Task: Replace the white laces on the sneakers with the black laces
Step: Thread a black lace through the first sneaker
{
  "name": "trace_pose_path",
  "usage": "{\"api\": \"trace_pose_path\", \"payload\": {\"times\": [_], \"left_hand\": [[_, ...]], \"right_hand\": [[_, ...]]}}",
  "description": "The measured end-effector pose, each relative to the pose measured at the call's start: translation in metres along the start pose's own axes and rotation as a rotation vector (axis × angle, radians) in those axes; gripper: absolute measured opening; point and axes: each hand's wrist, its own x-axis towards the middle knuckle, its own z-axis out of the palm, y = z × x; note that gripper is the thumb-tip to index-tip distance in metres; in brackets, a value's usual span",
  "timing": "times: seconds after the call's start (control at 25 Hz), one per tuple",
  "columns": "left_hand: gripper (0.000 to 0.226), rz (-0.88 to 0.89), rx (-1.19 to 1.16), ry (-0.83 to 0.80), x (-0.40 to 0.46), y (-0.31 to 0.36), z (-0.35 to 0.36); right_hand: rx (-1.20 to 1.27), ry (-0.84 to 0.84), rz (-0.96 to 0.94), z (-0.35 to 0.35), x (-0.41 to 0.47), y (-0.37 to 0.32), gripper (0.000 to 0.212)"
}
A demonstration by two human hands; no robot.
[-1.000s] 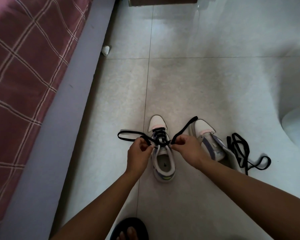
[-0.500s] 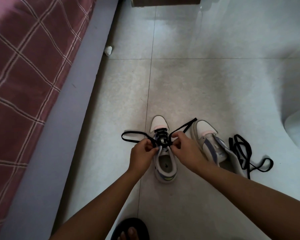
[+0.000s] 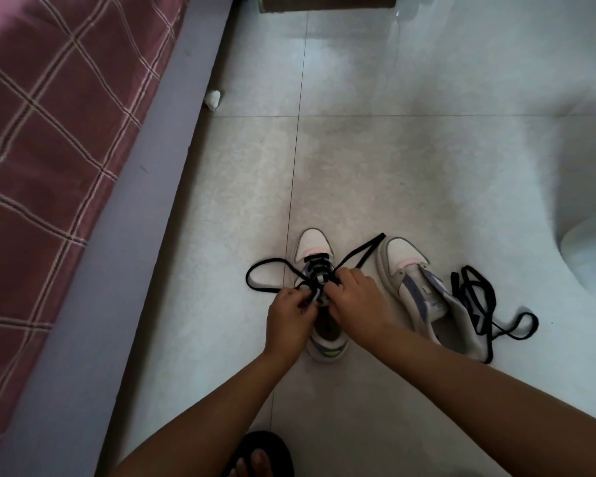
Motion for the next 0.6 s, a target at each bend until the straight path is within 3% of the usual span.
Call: {"api": "trace_pose_path", "payload": {"times": [0.16, 0.4, 0.6], "left_hand": [[0.012, -0.130, -0.080, -0.070, 0.008, 0.004, 0.001], [0.015, -0.257, -0.269, -0.077, 0.010, 0.001, 0.000], [0.018, -0.342, -0.373, -0.082, 0.009, 0.000, 0.002]], "right_hand": [[-0.098, 0.035, -0.021, 0.003, 0.000, -0.006, 0.024], [0.089, 0.076, -0.303, 0.005, 0.002, 0.010, 0.025], [0.147, 0.075, -0.198, 0.009, 0.010, 0.002, 0.030]]}}
